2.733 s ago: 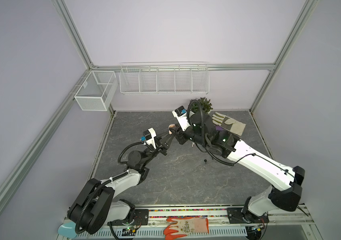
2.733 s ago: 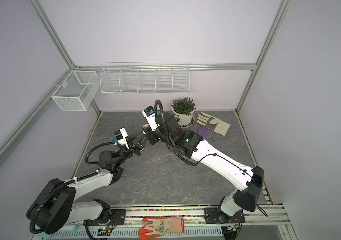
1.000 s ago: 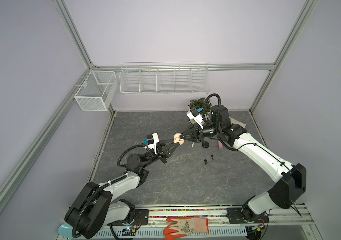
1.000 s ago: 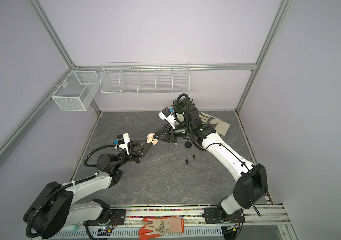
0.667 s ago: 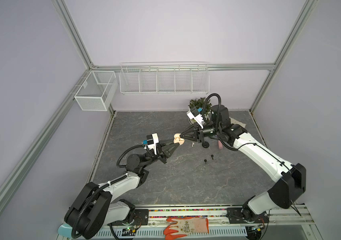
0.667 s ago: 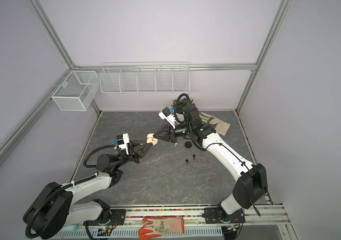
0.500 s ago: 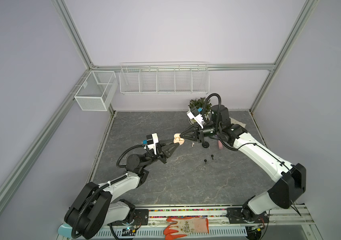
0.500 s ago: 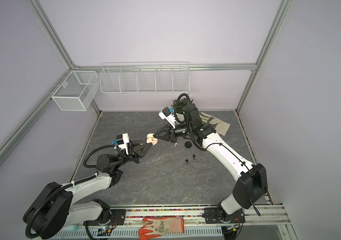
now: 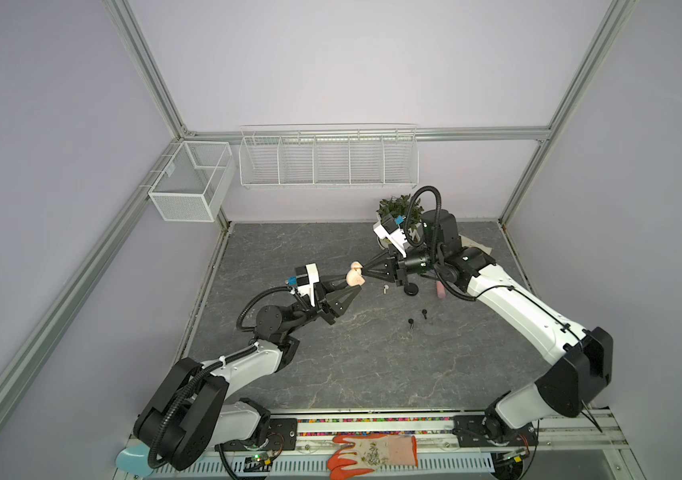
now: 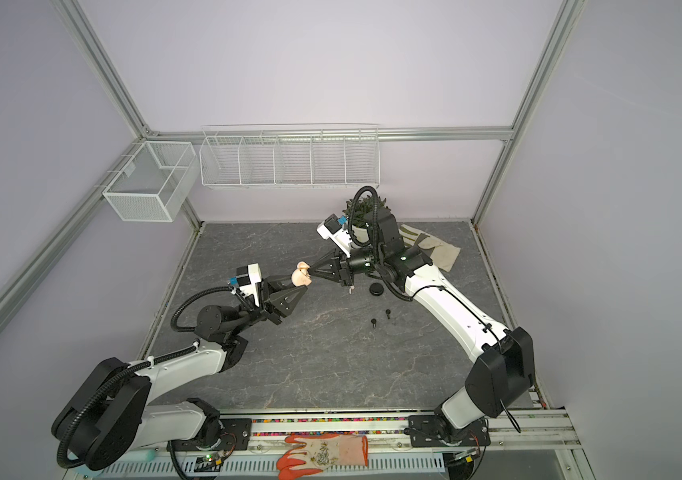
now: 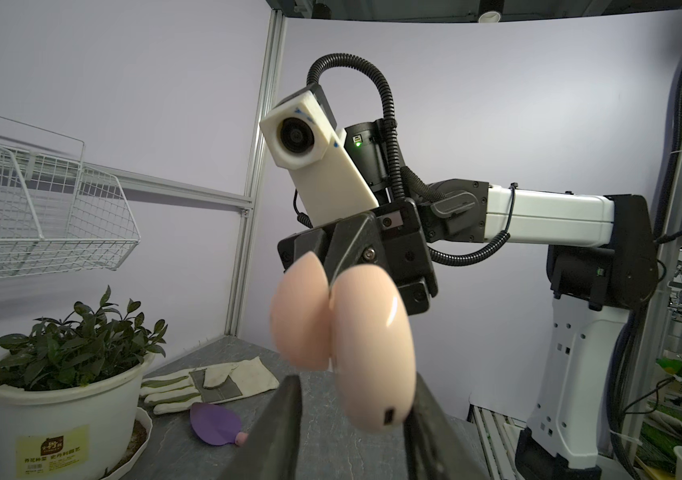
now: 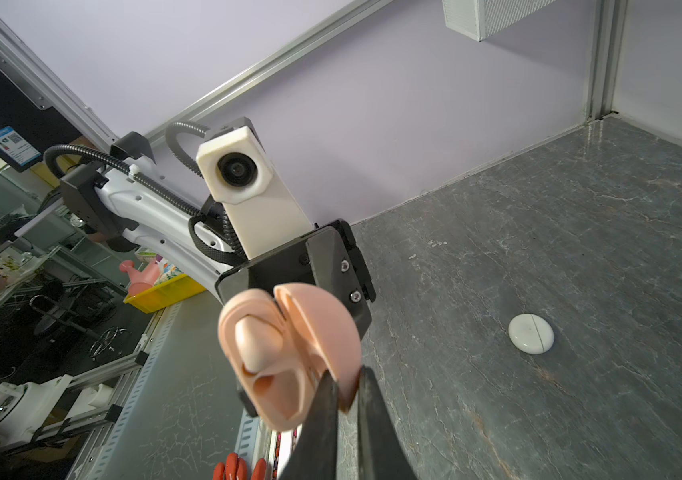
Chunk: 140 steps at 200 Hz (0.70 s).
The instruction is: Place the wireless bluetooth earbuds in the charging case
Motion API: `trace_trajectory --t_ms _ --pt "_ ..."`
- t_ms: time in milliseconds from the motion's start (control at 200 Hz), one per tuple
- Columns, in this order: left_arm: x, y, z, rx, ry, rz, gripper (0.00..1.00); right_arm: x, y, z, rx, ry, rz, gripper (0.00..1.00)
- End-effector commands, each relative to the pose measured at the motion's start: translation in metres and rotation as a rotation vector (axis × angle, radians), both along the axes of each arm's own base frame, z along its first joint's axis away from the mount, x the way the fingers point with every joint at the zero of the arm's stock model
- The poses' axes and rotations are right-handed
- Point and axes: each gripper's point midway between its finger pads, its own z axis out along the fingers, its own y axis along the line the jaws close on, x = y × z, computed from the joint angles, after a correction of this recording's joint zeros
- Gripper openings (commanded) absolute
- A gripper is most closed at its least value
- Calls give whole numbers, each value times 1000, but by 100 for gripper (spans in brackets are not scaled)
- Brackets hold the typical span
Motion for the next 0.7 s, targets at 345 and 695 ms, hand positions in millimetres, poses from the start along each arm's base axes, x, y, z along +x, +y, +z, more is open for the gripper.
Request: trace_trajectory --t_ms 345,695 --pt "16 -4 -9 9 28 37 44 4 -15 8 -125 -125 -123 7" --pt "12 -7 -39 73 50 18 44 17 -33 -21 -371 -179 -293 7"
